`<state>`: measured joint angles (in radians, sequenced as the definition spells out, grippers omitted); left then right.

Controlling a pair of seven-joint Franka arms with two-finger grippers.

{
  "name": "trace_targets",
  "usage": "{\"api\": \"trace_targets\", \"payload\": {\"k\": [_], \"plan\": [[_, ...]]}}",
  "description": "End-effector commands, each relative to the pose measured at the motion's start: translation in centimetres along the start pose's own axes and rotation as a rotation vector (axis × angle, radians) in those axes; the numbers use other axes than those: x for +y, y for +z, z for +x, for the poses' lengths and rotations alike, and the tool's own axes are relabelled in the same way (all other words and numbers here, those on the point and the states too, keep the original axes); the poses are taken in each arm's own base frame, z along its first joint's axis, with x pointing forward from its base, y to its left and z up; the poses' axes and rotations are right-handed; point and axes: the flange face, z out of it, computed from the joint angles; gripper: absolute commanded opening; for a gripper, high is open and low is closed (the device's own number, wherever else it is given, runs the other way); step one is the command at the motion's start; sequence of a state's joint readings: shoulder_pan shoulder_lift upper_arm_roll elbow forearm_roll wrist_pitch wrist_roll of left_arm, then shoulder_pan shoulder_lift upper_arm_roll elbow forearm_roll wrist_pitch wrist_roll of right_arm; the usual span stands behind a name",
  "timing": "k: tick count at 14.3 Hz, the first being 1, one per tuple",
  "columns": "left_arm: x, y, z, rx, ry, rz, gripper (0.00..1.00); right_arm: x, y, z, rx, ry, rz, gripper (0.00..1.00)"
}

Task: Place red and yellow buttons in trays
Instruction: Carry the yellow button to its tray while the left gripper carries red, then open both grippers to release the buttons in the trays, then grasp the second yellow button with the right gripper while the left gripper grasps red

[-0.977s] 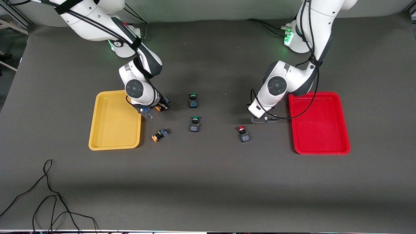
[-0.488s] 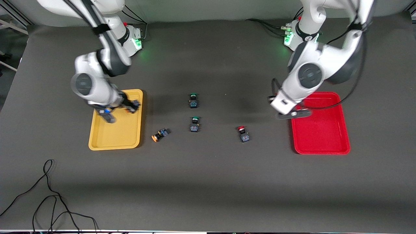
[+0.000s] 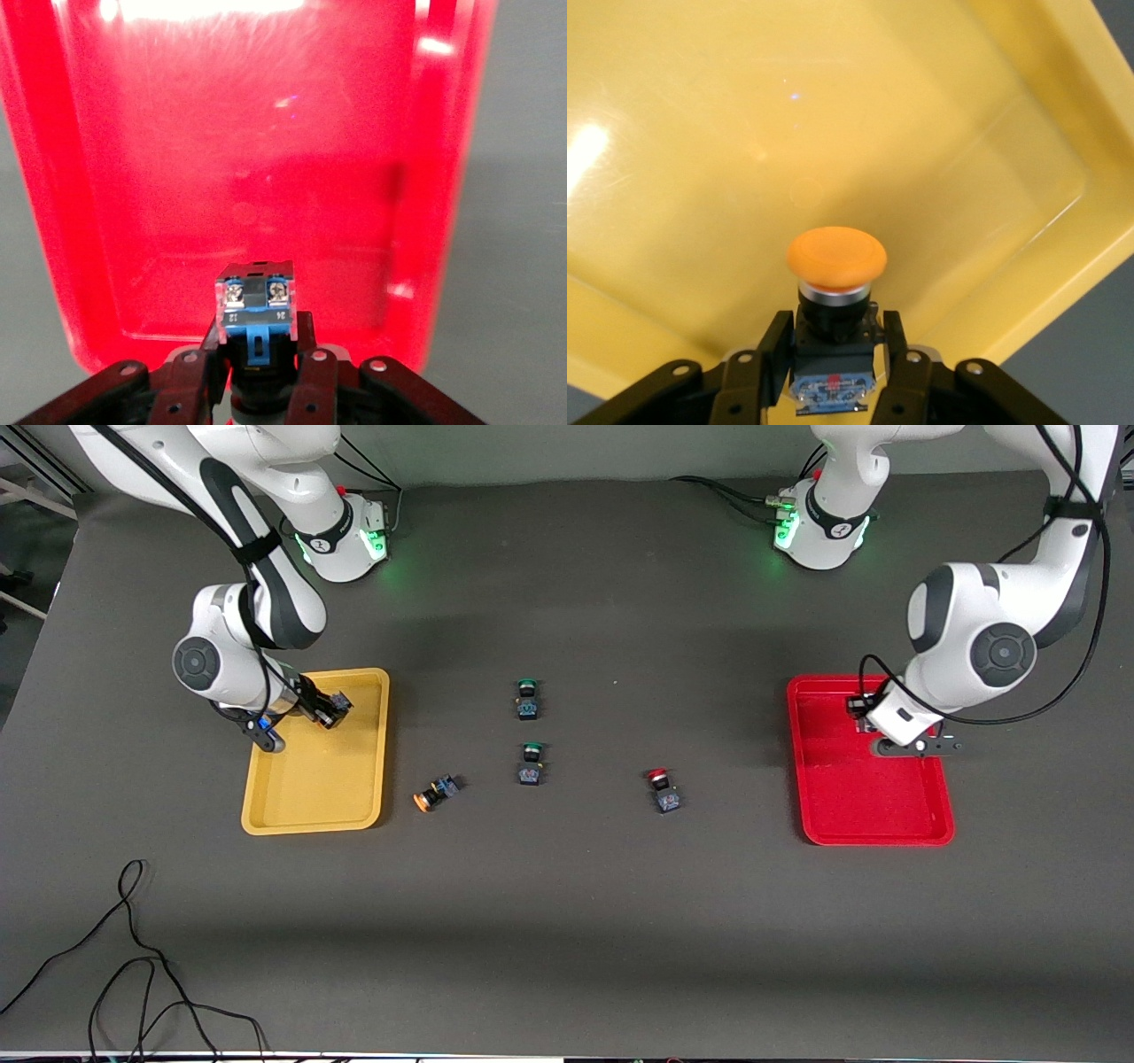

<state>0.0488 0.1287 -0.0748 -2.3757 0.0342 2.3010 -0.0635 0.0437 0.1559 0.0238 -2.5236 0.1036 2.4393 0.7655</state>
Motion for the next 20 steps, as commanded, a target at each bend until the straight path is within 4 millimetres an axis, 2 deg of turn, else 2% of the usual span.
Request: {"api": "trace_targets", "payload": {"k": [1, 2, 4, 5, 6, 8, 9, 10, 11, 12, 13, 14, 15, 16, 17, 19, 20], "plan": [[1.3, 2.9, 0.1, 0.011, 0.031, 0.0, 0.0, -0.2, -2.0, 0.5, 0.016, -0.003, 0.036, 1.0], [1.4, 4.0, 0.4, 0.015, 0.032, -0.004, 0.0, -0.5, -3.7, 0.5, 0.024, -0.005, 0.049, 1.0], [1.4, 4.6, 0.6, 0.023, 0.032, -0.006, 0.0, -1.8, -8.0, 0.6, 0.018, -0.022, 0.055, 1.0], [1.5, 4.1, 0.6, 0.022, 0.033, -0.005, 0.38, -3.4, -10.6, 0.7, 0.017, -0.032, 0.058, 1.0], [1.6, 3.1, 0.6, 0.026, 0.03, -0.002, 0.99, -5.6, -13.2, 0.5, 0.028, -0.061, 0.071, 1.0], [1.9, -0.5, 1.1, 0.013, 0.028, 0.003, 1.0, -10.9, -15.2, 0.0, 0.044, -0.057, 0.104, 1.0], [2.6, -3.7, 1.4, -0.005, 0.024, -0.001, 1.0, -14.4, -14.6, -0.8, 0.033, -0.057, 0.113, 1.0], [4.4, -7.1, 2.0, -0.045, 0.014, -0.018, 1.0, -17.9, -14.0, -1.5, 0.016, -0.028, 0.13, 1.0], [7.2, -11.1, 3.0, -0.078, -0.008, -0.042, 1.0, -21.4, -12.9, -2.9, -0.002, 0.007, 0.14, 1.0], [9.5, -13.6, 4.0, -0.108, -0.042, -0.057, 1.0, -23.9, -11.7, -4.2, -0.014, 0.041, 0.157, 1.0], [12.8, -15.2, 5.3, -0.116, -0.077, -0.065, 1.0, -25.0, -10.0, -4.6, -0.011, 0.079, 0.175, 1.0], [15.6, -16.5, 6.5, -0.107, -0.132, -0.071, 1.0, -25.0, -8.1, -4.6, -0.007, 0.079, 0.162, 1.0], [19.1, -17.3, 7.1, -0.09, -0.183, -0.072, 1.0, -24.7, -6.1, -4.5, 0.001, 0.073, 0.131, 1.0], [22.9, -16.8, 7.9, -0.081, -0.237, -0.072, 1.0, -24.2, -4.6, -4.6, 0.001, 0.066, 0.103, 1.0], [25.8, -16.3, 8.9, -0.073, -0.286, -0.076, 1.0, -23.4, -3.1, -4.8, -0.007, 0.07, 0.084, 1.0], [31.0, -13.1, 10.6, -0.074, -0.313, -0.08, 1.0, -22.4, -0.9, -5.3, -0.007, 0.071, 0.08, 1.0], [32.5, -11.1, 11.4, -0.058, -0.322, -0.095, 1.0, -22.1, -0.5, -5.2, 0.001, 0.074, 0.095, 1.0]]}}
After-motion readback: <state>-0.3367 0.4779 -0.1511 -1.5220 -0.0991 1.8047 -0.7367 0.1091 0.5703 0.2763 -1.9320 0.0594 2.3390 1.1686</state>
